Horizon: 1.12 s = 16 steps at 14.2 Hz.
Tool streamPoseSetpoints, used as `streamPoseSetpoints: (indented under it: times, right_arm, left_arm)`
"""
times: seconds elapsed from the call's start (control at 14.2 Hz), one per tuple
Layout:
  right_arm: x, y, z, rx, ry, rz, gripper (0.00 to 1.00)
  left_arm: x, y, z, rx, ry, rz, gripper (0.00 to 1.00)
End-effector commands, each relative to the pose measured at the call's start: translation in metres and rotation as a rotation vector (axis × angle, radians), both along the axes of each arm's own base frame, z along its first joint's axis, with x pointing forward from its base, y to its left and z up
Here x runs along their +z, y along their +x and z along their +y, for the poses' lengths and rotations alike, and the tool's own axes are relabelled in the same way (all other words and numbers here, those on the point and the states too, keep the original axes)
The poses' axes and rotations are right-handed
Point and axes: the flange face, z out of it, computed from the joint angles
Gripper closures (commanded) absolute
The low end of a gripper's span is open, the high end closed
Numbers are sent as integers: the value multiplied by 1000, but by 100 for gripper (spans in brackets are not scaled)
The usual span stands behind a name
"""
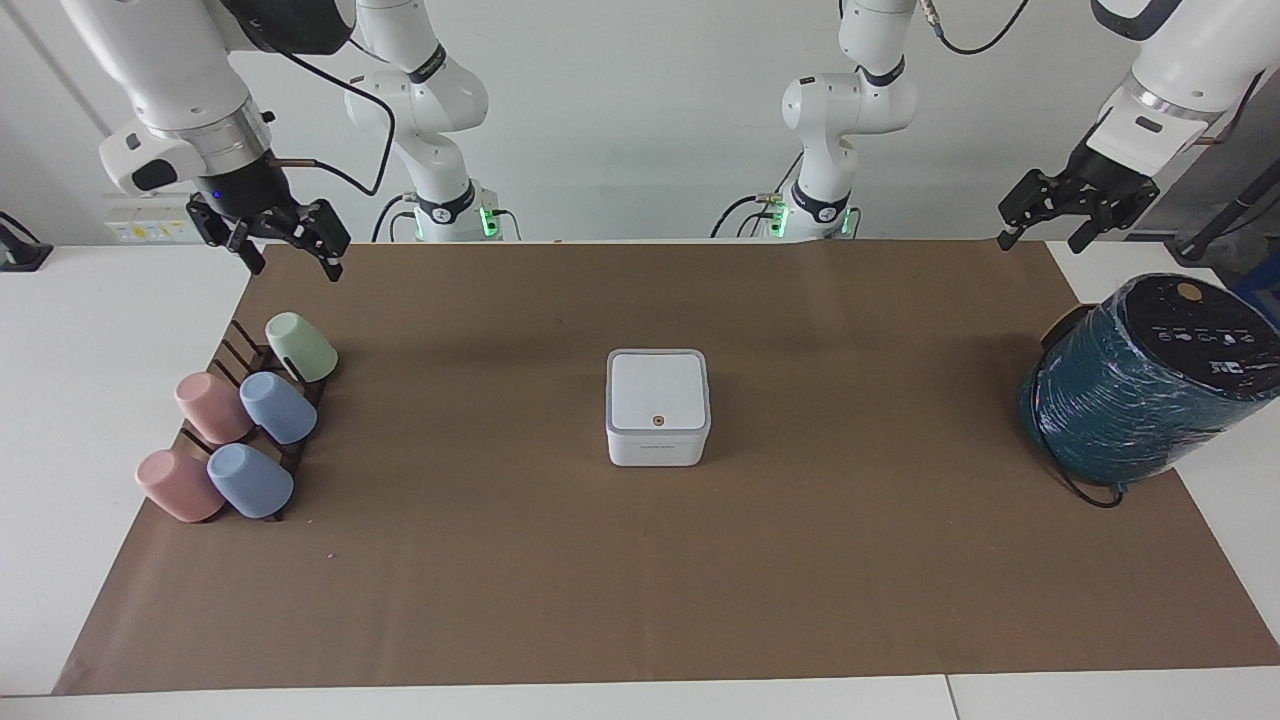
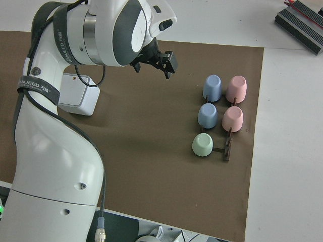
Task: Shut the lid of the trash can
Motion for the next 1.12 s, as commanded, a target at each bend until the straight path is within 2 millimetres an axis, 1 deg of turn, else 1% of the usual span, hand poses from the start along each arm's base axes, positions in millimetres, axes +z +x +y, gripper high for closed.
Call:
streamPoseSetpoints:
  times: [0.0,0.14,0.21,0.35,0.56,0.77,0.84,0.91,1.05]
  right_arm:
    - [1,-8,-3,26,-10,-3,0]
    - [1,-8,-3,27,-10,-3,0]
    - [1,-8,-3,27,-10,-3,0]
    - [1,-8,-3,27,-10,-3,0]
    - [1,-8,-3,26,-10,-2,0]
    - [1,-8,-3,26,-10,-2,0]
    - [1,-8,-3,26,-10,-2,0]
    - [1,-8,-3,26,-10,-2,0]
    - [1,-8,-3,27,-10,-2,0]
  left_arm:
    - [6,-4,-1,-15,9,36,0]
    - [11,-14,-12,-21,9,57,0]
    - [11,-15,-14,-21,11,58,0]
    - [10,-15,-24,-33,12,58,0]
    - [8,-18,-33,-48,15,75,0]
    - [5,-19,-33,-42,21,84,0]
    - [5,-19,-36,-50,43,85,0]
    - [7,-21,-46,-71,63,81,0]
    - [6,-24,-52,-67,67,84,0]
